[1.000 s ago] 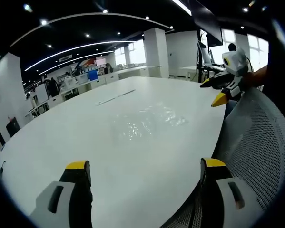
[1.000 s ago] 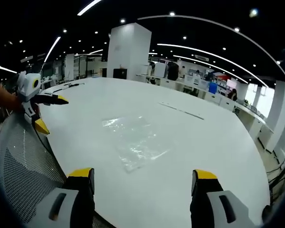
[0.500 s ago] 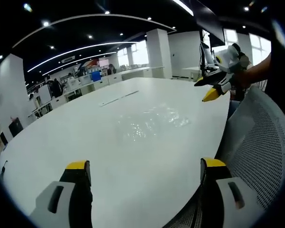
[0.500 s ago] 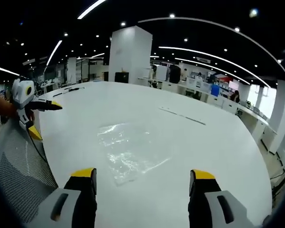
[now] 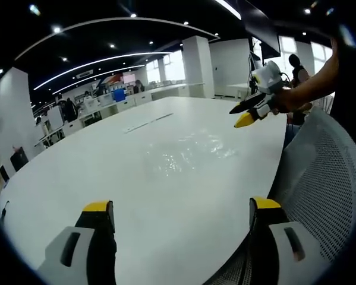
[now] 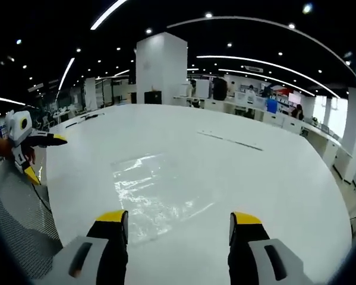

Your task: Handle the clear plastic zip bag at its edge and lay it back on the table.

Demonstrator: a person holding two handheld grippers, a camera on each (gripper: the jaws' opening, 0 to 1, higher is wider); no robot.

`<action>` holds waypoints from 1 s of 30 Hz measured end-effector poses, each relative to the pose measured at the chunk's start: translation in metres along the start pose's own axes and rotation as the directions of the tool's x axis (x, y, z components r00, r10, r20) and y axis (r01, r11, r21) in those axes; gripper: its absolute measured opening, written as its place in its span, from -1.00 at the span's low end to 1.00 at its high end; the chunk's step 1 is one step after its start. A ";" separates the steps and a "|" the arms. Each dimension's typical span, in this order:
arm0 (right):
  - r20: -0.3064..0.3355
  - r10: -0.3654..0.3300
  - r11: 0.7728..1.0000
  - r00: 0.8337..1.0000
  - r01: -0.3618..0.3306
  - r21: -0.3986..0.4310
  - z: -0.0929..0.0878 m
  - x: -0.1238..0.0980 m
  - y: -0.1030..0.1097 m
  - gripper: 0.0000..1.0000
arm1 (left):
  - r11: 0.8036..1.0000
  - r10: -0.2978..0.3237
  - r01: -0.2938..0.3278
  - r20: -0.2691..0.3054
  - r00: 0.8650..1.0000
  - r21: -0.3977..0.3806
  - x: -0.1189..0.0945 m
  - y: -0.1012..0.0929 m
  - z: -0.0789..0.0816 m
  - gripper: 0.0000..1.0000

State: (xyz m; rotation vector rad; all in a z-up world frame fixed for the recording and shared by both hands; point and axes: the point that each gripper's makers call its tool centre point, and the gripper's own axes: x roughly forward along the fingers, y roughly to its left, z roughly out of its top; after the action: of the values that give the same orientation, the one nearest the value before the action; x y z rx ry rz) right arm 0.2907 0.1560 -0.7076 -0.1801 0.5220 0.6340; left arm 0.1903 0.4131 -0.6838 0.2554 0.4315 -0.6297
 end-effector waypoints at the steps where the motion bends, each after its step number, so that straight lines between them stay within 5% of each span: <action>1: -0.001 0.001 1.000 1.000 -0.001 0.004 0.000 0.002 -0.002 0.34 | 1.000 0.000 0.000 -0.001 1.000 -0.001 0.000 0.000 0.000 0.87; 17: -0.011 0.011 0.998 1.000 -0.010 0.070 -0.007 0.037 -0.030 0.14 | 1.000 0.001 -0.002 -0.009 1.000 -0.006 0.000 0.000 -0.001 0.83; 30: 0.029 -0.008 0.957 1.000 -0.001 0.291 -0.008 0.063 -0.054 -0.08 | 1.000 0.002 -0.002 -0.018 1.000 -0.004 0.004 0.009 -0.013 0.77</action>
State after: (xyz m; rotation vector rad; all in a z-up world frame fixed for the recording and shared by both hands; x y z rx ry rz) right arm 0.3634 0.1431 -0.7469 0.1069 0.5798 0.5486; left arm 0.1948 0.4230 -0.6961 0.2575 0.4503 -0.6249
